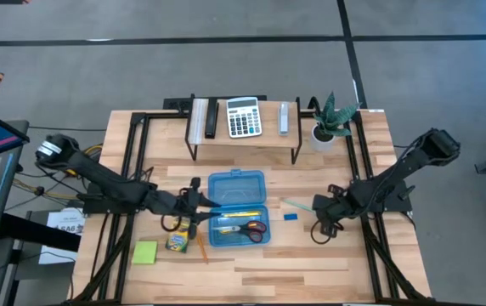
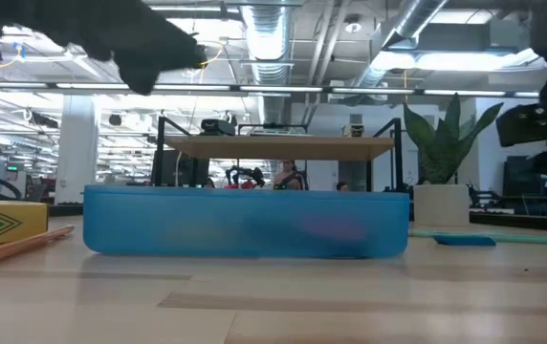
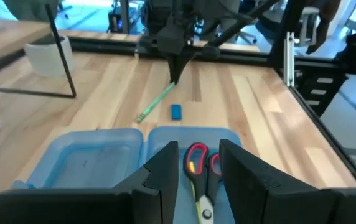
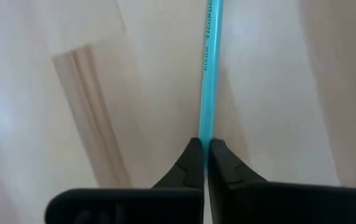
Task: Pack school essentials
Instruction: Put the blue pencil into the supply box
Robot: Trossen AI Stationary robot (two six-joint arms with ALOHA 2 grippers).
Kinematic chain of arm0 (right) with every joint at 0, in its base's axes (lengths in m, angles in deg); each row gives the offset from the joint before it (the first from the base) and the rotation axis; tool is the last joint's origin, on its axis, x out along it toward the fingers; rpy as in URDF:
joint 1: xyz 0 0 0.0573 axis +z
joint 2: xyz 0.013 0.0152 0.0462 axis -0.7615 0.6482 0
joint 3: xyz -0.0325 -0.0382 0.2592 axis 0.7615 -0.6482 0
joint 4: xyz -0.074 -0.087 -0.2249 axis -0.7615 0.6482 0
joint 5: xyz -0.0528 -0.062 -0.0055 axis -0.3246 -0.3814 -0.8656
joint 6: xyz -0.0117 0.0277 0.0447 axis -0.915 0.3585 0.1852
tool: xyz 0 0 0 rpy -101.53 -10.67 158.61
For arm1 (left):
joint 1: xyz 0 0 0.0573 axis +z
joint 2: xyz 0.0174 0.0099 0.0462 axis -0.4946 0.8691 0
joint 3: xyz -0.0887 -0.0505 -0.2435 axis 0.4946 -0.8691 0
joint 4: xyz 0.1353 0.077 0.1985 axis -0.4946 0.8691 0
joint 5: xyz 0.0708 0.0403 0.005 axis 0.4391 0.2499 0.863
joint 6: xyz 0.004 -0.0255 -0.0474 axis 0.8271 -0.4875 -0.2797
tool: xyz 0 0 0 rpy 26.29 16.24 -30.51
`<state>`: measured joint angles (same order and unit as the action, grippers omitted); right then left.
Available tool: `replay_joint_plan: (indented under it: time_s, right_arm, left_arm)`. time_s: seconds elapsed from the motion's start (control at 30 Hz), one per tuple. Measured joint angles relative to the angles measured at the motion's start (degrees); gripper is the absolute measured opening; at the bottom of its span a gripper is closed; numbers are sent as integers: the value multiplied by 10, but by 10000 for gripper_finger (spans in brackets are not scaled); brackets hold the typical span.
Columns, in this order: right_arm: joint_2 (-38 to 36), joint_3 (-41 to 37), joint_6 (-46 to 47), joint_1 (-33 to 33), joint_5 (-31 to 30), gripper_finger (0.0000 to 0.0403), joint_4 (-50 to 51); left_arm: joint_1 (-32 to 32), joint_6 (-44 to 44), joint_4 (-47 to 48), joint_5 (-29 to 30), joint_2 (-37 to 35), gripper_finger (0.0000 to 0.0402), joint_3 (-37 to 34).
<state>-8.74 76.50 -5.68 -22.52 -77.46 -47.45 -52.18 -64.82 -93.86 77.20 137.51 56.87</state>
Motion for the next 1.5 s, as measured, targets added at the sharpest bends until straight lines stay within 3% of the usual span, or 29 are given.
replay_joint_plan:
  time_s: [0.2, 0.57, 1.27, 1.5]
  right_arm:
    - [1, -1, -21, -18, -21, 3, -46]
    - [-1, -1, -47, -59, -30, 1, -90]
    - [-2, 64, -82, -57, -42, 1, -37]
    - [5, 64, -46, -44, -23, 54, -78]
  left_arm:
    - [47, -6, -57, -70, 51, 102, 0]
    - [91, -10, -126, -143, 130, 102, 4]
    - [92, -7, -127, -146, 131, 102, 10]
    - [92, -7, -126, -146, 131, 102, 10]
